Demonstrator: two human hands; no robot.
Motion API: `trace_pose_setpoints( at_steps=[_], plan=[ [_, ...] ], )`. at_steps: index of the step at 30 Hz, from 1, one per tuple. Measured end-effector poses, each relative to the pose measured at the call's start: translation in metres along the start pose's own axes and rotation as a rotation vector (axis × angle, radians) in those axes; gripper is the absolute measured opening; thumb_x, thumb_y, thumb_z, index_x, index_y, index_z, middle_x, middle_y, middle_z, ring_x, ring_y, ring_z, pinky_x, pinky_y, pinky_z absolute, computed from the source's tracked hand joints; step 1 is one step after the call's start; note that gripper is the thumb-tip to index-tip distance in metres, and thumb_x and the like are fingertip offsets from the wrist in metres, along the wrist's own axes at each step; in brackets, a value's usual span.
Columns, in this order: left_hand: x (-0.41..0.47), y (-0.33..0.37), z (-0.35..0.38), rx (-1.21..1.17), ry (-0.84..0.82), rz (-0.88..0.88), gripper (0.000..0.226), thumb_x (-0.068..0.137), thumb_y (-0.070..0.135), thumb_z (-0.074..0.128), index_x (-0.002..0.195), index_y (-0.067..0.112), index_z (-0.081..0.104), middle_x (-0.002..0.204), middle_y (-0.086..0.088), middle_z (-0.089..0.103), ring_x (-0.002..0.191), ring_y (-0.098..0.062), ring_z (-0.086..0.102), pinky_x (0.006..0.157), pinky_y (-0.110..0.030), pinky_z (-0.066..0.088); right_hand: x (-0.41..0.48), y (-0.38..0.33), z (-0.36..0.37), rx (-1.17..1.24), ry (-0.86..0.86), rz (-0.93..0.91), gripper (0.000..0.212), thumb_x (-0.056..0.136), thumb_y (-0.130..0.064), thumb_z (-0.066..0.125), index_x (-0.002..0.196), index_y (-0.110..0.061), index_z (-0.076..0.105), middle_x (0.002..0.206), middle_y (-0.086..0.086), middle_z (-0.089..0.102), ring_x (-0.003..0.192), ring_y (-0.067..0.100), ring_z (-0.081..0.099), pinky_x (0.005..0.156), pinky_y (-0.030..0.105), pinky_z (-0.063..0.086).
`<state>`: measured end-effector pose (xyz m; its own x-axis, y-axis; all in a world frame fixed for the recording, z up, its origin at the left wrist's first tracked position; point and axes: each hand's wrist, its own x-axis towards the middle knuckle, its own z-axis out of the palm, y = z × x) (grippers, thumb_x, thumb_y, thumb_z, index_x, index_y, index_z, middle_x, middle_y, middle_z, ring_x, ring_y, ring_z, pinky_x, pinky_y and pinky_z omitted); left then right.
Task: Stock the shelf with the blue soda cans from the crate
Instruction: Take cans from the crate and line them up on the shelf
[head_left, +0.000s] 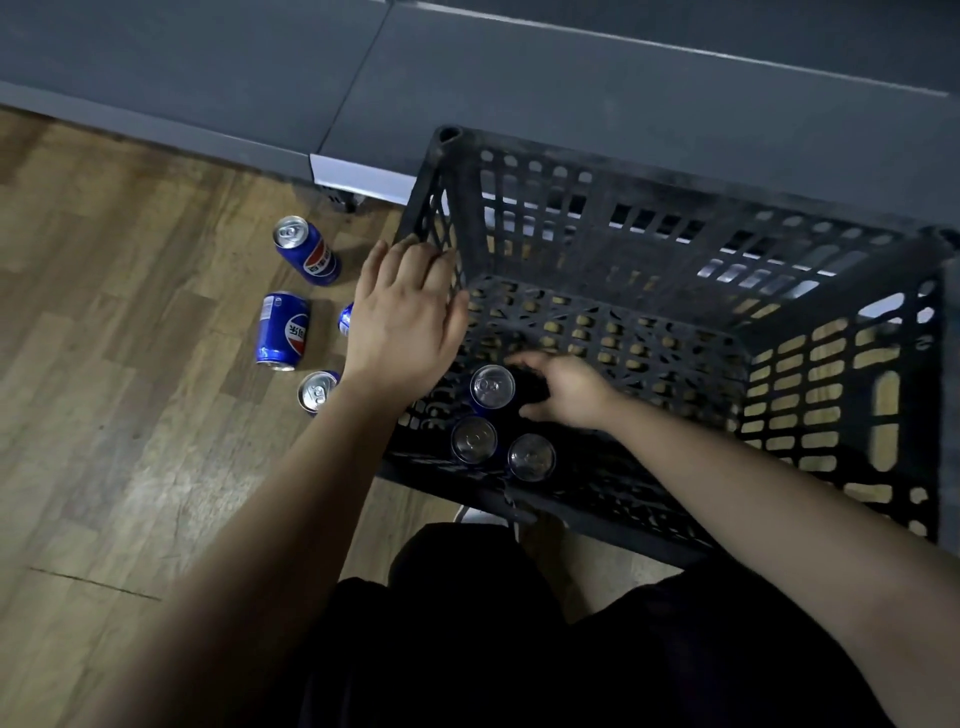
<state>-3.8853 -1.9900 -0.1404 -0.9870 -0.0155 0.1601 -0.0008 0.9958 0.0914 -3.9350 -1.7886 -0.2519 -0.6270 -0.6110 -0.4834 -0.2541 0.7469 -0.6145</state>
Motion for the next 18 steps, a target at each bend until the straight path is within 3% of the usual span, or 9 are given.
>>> trace_pose_setpoints(
  at_steps=[5, 10, 15, 18],
  plan=[
    [-0.003, -0.001, 0.0, -0.013, 0.024, 0.003, 0.048, 0.096, 0.037, 0.031, 0.129, 0.009, 0.053, 0.124, -0.008, 0.056, 0.127, -0.028, 0.044, 0.116, -0.044, 0.019, 0.015, -0.006, 0.011, -0.062, -0.01, -0.031, 0.086, 0.073, -0.021, 0.082, 0.146, -0.026, 0.039, 0.148, 0.002, 0.046, 0.133, 0.021, 0.046, 0.11, 0.031, 0.035],
    [-0.005, 0.001, 0.001, -0.028, 0.032, 0.009, 0.048, 0.096, 0.036, 0.034, 0.129, 0.008, 0.054, 0.123, -0.011, 0.057, 0.127, -0.03, 0.044, 0.114, -0.044, 0.021, 0.024, -0.009, 0.026, -0.127, 0.003, -0.001, 0.09, 0.075, -0.018, 0.079, 0.149, -0.033, 0.031, 0.153, -0.003, 0.039, 0.136, 0.02, 0.042, 0.11, 0.026, 0.033],
    [-0.005, 0.007, 0.003, -0.039, 0.037, 0.016, 0.046, 0.097, 0.035, 0.037, 0.13, 0.008, 0.054, 0.125, -0.011, 0.057, 0.129, -0.03, 0.043, 0.115, -0.042, 0.019, 0.025, -0.009, 0.029, -0.099, 0.043, 0.001, 0.083, 0.071, -0.017, 0.08, 0.141, -0.029, 0.036, 0.137, 0.001, 0.053, 0.121, 0.024, 0.054, 0.089, 0.025, 0.038],
    [-0.002, 0.009, 0.002, -0.045, 0.048, 0.013, 0.045, 0.097, 0.034, 0.038, 0.128, 0.007, 0.054, 0.125, -0.012, 0.057, 0.128, -0.03, 0.044, 0.114, -0.041, 0.018, 0.018, -0.002, 0.02, -0.015, 0.072, -0.015, 0.08, 0.066, -0.018, 0.084, 0.134, -0.023, 0.043, 0.13, 0.004, 0.055, 0.114, 0.023, 0.056, 0.085, 0.026, 0.041]
  ],
)
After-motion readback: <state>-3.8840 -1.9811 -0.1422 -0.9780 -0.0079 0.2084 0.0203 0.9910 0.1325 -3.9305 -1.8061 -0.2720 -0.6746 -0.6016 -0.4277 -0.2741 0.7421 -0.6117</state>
